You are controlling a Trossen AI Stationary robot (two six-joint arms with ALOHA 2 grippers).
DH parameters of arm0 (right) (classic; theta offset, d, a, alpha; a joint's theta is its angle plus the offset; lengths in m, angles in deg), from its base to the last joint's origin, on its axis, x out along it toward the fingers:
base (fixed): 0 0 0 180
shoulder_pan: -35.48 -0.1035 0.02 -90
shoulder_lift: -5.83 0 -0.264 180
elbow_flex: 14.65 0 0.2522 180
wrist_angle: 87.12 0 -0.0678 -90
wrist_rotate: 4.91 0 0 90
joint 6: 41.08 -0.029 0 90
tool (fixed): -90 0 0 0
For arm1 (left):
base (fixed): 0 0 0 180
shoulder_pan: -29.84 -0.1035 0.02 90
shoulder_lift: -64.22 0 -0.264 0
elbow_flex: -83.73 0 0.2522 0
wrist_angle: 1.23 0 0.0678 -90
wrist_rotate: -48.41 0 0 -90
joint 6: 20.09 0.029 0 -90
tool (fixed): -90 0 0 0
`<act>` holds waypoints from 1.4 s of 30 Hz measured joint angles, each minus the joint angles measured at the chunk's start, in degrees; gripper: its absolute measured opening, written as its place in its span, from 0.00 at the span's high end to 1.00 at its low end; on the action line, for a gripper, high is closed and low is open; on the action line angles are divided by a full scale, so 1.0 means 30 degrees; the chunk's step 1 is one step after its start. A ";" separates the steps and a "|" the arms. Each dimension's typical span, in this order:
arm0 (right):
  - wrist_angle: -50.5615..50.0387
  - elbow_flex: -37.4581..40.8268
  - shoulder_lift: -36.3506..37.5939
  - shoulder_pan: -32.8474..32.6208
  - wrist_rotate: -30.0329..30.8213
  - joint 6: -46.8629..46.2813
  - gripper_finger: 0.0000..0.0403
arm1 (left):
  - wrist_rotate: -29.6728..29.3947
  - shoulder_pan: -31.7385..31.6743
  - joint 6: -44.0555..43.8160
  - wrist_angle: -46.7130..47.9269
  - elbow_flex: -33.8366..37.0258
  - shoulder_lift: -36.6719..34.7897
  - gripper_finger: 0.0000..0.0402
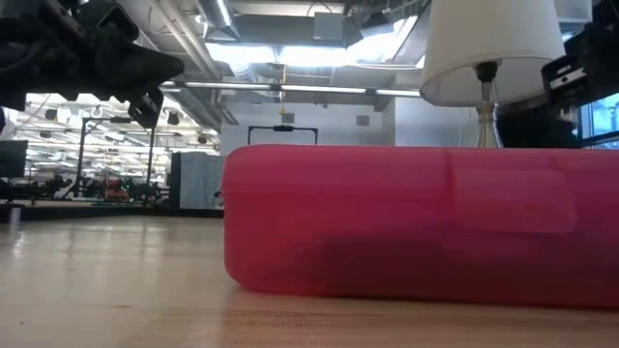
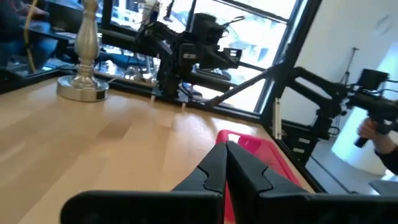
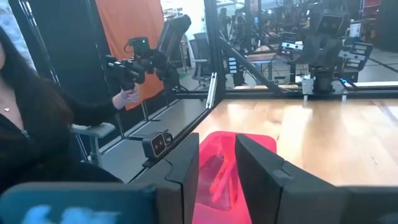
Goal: Pick & place school supplies into a supply box
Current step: Return to Home Position
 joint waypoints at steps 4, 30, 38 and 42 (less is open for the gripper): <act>-0.1459 0.0000 0.1430 0.0000 0.0140 0.0005 0.73 | 0.0281 -0.0432 -0.0009 0.0647 0.0000 -0.0459 0.99; -0.3764 -0.0248 0.3493 -0.0007 0.0766 0.0983 0.73 | -0.1694 -0.0865 0.0868 1.3925 0.0000 -1.4191 0.99; -0.3728 -0.0255 0.3493 0.0000 0.1098 0.1260 0.73 | -0.2334 -0.0865 0.1628 1.5758 -0.0052 -1.6639 0.99; -0.3728 -0.0255 0.3493 -0.0007 0.1094 0.0897 0.73 | -0.2870 -0.0872 0.1810 1.5699 -0.0189 -1.6638 0.99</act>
